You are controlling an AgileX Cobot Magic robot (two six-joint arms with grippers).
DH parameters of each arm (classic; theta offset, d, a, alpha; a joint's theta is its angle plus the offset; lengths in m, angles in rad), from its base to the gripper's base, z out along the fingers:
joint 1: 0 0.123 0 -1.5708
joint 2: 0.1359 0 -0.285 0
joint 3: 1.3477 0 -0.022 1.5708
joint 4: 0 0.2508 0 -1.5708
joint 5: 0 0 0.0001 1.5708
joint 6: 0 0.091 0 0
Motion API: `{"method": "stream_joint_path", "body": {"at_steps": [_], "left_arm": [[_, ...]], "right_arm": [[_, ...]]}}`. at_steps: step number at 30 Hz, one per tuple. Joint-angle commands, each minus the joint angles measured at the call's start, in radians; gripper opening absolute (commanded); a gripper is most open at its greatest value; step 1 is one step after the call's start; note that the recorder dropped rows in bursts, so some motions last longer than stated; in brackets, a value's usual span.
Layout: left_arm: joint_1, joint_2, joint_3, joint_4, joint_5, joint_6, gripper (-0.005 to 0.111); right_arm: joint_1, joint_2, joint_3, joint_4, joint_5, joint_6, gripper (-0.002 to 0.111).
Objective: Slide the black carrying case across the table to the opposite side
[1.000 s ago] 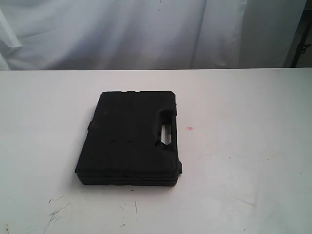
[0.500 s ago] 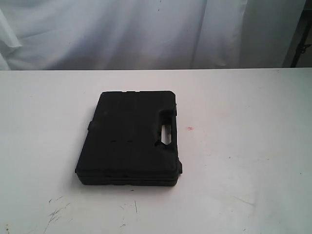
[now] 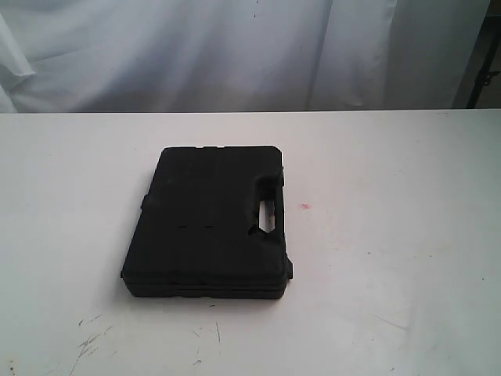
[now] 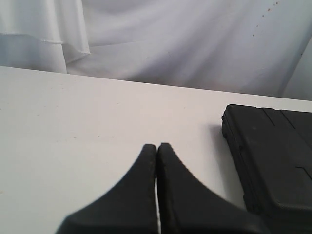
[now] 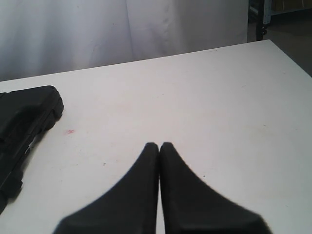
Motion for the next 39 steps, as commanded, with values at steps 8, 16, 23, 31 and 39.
{"method": "stream_joint_path", "body": {"at_steps": [8, 16, 23, 31, 39], "left_arm": [[0.002, -0.004, 0.004, -0.003, 0.002, 0.0, 0.0], [0.002, -0.004, 0.004, -0.003, 0.002, 0.0, 0.0], [0.002, -0.004, 0.004, -0.003, 0.002, 0.0, 0.0], [0.002, -0.004, 0.004, -0.003, 0.002, 0.0, 0.0], [0.002, -0.004, 0.004, -0.003, 0.002, 0.0, 0.0]], "right_arm": [[-0.006, -0.007, 0.003, -0.001, -0.004, -0.004, 0.0], [-0.006, -0.007, 0.003, -0.044, -0.004, -0.024, 0.0], [-0.006, -0.007, 0.003, -0.13, -0.111, -0.011, 0.0], [-0.006, -0.007, 0.003, 0.433, -0.585, 0.457, 0.0], [0.0, 0.025, -0.123, 0.333, -0.252, 0.479, 0.0]]}}
